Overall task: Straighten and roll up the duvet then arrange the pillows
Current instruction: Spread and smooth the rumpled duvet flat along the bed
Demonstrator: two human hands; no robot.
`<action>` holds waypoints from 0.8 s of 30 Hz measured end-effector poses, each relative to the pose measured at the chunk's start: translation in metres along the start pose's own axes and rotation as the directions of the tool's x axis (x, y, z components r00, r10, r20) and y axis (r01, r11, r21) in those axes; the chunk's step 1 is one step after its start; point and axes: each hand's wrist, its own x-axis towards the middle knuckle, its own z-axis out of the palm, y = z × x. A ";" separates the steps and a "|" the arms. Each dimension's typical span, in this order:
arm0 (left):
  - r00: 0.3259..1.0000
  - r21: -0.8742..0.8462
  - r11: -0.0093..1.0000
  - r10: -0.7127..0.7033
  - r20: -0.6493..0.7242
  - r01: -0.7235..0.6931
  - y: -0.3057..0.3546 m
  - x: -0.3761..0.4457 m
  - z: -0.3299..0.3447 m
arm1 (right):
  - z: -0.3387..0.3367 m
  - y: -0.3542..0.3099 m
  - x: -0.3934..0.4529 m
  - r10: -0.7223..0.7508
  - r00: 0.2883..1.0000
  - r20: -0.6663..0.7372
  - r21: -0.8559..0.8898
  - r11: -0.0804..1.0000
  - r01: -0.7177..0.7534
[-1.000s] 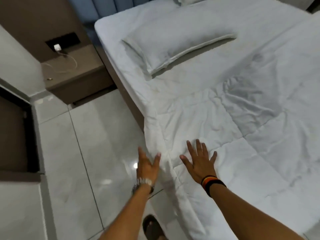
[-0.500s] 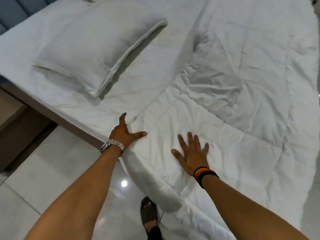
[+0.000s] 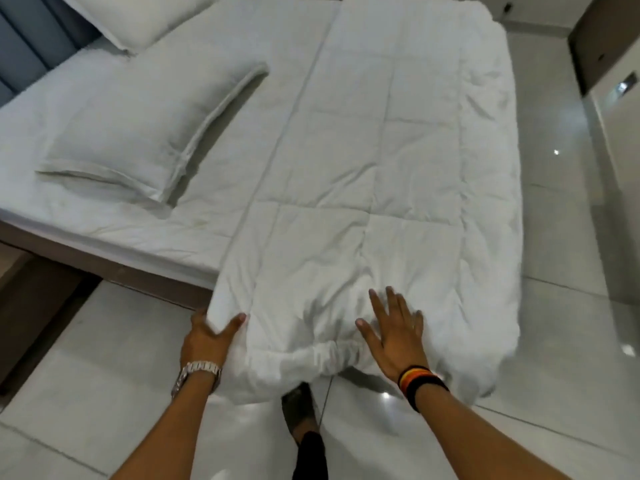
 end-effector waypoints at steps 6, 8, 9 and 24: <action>1.000 0.010 1.000 0.021 0.006 -0.021 -0.016 -0.004 0.004 | 0.011 0.088 -0.076 0.456 0.884 -0.101 0.326 0.855 -0.404; 0.999 0.027 0.999 0.041 0.005 -0.041 -0.022 0.003 0.004 | 0.016 0.111 -0.079 0.535 0.827 -0.174 0.386 0.809 -0.442; 0.998 0.031 0.998 0.054 -0.010 -0.054 -0.023 0.007 0.003 | 0.016 0.117 -0.074 0.588 0.785 -0.192 0.448 0.765 -0.463; 0.993 0.040 0.993 0.115 0.023 -0.116 -0.049 0.028 -0.019 | -0.010 0.170 -0.099 0.804 0.585 -0.107 0.744 0.455 -0.489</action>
